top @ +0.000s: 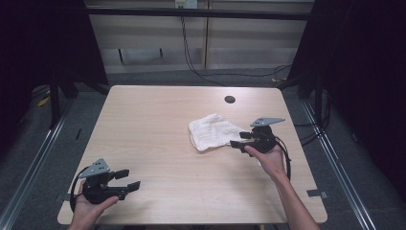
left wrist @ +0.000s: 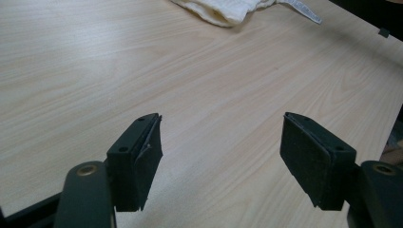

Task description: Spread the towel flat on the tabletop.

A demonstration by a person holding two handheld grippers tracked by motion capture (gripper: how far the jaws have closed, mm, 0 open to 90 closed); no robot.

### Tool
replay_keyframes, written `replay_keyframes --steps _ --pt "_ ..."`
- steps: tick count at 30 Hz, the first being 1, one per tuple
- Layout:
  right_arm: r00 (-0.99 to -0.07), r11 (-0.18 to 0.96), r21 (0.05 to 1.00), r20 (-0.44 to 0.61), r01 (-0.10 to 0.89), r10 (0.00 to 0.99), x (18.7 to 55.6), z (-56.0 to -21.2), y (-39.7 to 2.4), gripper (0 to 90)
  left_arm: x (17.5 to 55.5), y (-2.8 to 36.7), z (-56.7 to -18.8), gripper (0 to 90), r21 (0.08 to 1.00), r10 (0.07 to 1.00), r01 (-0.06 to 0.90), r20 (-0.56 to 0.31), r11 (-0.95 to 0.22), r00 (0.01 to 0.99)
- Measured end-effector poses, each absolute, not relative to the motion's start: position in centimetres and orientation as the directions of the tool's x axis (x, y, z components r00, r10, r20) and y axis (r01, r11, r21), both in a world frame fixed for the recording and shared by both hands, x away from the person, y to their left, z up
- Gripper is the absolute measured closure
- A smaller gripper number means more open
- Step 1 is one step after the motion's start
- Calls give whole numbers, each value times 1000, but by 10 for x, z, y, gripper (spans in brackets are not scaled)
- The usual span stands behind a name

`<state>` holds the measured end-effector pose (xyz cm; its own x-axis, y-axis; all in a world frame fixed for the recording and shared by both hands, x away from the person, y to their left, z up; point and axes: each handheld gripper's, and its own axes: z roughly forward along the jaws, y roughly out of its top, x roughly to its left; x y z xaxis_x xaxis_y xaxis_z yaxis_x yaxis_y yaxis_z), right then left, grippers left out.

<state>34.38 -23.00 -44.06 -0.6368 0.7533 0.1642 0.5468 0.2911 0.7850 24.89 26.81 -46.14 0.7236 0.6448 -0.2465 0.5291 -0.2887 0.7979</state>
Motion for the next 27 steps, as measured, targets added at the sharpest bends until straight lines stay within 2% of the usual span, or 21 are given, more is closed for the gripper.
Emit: replay_keyframes --steps 17,19,20,27 --pt "-621 313 743 173 592 765 382 -449 -231 399 248 268 -460 298 805 629 521 -253 -285 735" --pt "-621 289 747 205 599 757 389 -452 -232 401 247 268 -460 299 805 633 520 -250 -284 733" --pt "-615 311 738 175 598 769 395 -455 -229 406 247 269 -460 301 807 631 520 -253 -281 733" --pt "-627 335 726 169 601 760 409 -462 -218 413 248 271 -460 312 804 629 535 -279 -261 725"
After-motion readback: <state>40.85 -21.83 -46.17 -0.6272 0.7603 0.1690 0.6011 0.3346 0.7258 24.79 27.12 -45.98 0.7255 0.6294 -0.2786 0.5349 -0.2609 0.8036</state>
